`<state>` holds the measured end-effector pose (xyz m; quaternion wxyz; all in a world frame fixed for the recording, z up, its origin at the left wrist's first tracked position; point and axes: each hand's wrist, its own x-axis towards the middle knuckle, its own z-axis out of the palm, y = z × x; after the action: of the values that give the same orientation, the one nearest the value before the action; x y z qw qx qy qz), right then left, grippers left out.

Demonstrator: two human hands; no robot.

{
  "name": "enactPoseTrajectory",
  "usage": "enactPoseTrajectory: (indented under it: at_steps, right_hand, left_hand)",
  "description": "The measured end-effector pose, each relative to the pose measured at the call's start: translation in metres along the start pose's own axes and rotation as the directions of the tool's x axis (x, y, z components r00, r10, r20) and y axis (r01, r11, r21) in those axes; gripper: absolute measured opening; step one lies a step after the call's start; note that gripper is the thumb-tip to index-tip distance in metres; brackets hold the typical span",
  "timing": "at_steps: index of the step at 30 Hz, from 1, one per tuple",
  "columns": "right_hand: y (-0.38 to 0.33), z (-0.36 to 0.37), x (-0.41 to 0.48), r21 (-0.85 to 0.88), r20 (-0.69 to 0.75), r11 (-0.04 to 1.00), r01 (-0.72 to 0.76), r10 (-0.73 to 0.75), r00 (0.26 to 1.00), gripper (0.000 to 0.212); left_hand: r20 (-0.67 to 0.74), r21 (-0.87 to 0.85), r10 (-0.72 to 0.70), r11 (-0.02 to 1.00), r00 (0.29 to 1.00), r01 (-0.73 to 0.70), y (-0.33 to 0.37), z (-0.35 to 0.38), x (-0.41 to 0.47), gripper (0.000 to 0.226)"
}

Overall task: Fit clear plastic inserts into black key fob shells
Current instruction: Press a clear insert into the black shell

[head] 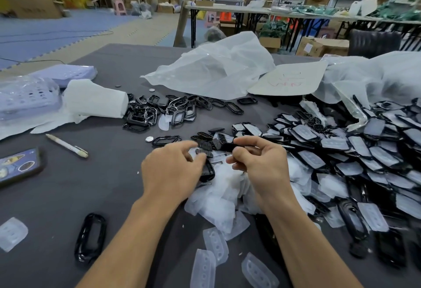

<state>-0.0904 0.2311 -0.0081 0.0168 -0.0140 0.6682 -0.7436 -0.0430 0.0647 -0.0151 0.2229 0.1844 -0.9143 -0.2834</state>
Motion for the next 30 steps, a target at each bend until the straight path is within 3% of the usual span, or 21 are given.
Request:
enactPoseTrajectory:
  at_steps: [4, 8, 11, 16, 20, 22, 25, 26, 28, 30]
  right_hand:
    - [0.000, 0.004, 0.000, -0.032, 0.011, 0.999, 0.008, -0.008, 1.000, 0.013]
    - [-0.001, 0.004, -0.002, -0.037, 0.024, 0.999, 0.017, -0.016, 1.000, 0.014]
    - [-0.002, 0.004, -0.003, -0.016, 0.024, 1.000, 0.015, -0.015, 1.000, 0.020]
    - [-0.004, 0.005, -0.005, 0.023, 0.034, 0.998, 0.062, -0.062, 0.997, 0.023]
    - [-0.004, 0.009, -0.009, -0.009, 0.080, 0.993, 0.119, -0.118, 0.990, 0.013]
    - [-0.002, 0.008, -0.009, -0.089, 0.083, 0.987, 0.132, -0.124, 0.989, 0.015]
    - [-0.001, 0.008, -0.010, -0.185, 0.121, 0.973, 0.139, -0.117, 0.986, 0.018]
    - [-0.001, 0.008, -0.010, -0.206, 0.142, 0.968, 0.144, -0.116, 0.983, 0.018]
    - [0.000, 0.009, -0.011, -0.242, 0.167, 0.958, 0.154, -0.115, 0.979, 0.018]
    - [0.001, 0.009, -0.010, -0.261, 0.170, 0.953, 0.155, -0.113, 0.979, 0.019]
  left_hand:
    - [0.175, 0.053, -0.052, 0.998, 0.983, 0.043, -0.001, 0.002, 0.002, 0.027]
    - [0.140, -0.257, -0.024, 0.965, 0.990, 0.060, -0.003, 0.007, 0.004, 0.023]
    - [0.059, -0.516, -0.091, 0.850, 0.994, 0.108, -0.003, 0.008, 0.007, 0.026]
    - [0.131, -0.751, -0.254, 0.606, 0.958, 0.263, -0.005, 0.008, 0.015, 0.024]
    - [0.123, -0.769, -0.293, 0.576, 0.948, 0.278, -0.005, 0.008, 0.016, 0.026]
    - [0.089, -0.723, -0.325, 0.629, 0.942, 0.285, -0.008, 0.006, 0.016, 0.028]
    - [0.045, -0.550, -0.410, 0.751, 0.911, 0.365, -0.015, 0.002, 0.021, 0.015]
    - [0.049, -0.534, -0.450, 0.743, 0.892, 0.404, -0.018, 0.001, 0.026, 0.012]
    - [0.148, -0.680, -0.496, 0.577, 0.856, 0.452, -0.019, 0.001, 0.040, 0.018]
    - [0.315, -0.837, -0.406, 0.307, 0.858, 0.453, -0.015, 0.001, 0.054, 0.042]
